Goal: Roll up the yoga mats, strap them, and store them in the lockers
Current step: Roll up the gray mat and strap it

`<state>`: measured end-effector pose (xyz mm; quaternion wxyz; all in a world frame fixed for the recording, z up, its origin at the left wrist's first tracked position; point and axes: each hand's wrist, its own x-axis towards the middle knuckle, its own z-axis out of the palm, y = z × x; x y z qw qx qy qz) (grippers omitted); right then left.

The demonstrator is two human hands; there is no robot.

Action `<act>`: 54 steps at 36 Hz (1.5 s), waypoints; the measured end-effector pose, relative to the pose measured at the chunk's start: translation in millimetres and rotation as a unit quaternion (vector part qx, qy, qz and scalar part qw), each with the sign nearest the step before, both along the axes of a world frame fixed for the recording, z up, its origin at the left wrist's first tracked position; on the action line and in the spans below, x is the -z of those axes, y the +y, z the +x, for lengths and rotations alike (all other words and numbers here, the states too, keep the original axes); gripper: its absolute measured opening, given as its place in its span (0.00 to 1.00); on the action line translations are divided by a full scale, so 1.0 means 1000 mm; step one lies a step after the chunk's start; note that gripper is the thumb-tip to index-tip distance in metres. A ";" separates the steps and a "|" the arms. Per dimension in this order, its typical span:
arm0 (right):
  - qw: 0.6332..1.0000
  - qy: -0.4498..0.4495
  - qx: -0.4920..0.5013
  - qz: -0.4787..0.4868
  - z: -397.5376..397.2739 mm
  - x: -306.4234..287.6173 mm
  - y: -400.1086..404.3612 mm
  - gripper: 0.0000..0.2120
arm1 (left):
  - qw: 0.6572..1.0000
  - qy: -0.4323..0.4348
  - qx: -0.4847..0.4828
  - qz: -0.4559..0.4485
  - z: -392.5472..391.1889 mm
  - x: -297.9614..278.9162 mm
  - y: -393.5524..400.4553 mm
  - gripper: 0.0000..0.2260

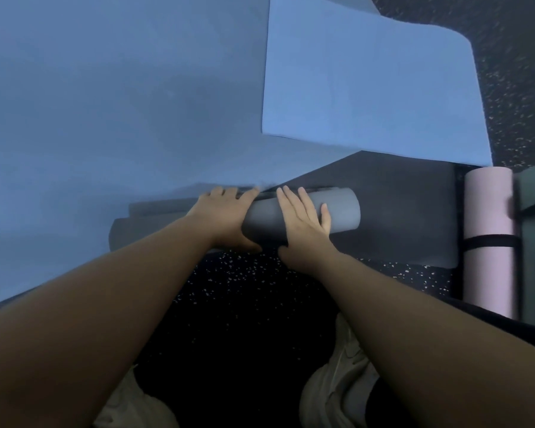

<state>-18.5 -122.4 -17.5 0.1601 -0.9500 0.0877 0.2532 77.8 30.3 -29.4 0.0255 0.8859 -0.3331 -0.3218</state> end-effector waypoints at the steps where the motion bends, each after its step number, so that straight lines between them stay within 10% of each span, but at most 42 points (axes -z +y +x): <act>1: 1.000 -0.011 0.003 0.009 -0.002 0.000 -0.005 0.46 | 1.000 -0.002 0.002 -0.002 0.000 0.000 -0.003 0.52; 8: 0.983 0.027 0.120 -0.139 -0.017 0.003 -0.053 0.51 | 1.000 0.007 0.011 -0.015 0.000 0.002 -0.005 0.49; 31: 0.989 0.025 0.147 -0.020 -0.009 0.018 -0.070 0.51 | 1.000 0.015 0.007 -0.021 -0.003 0.000 -0.101 0.56; 40: 0.985 -0.033 0.160 0.057 -0.025 0.009 -0.070 0.44 | 0.998 0.030 -0.026 -0.042 -0.016 -0.006 -0.101 0.42; 46: 0.980 -0.076 0.114 0.145 -0.037 -0.011 -0.070 0.31 | 0.997 -0.016 -0.042 -0.066 -0.035 -0.013 -0.070 0.40; 54: 0.960 -0.135 0.199 0.146 -0.057 -0.007 -0.037 0.38 | 0.980 -0.145 -0.100 -0.095 -0.045 -0.034 -0.007 0.42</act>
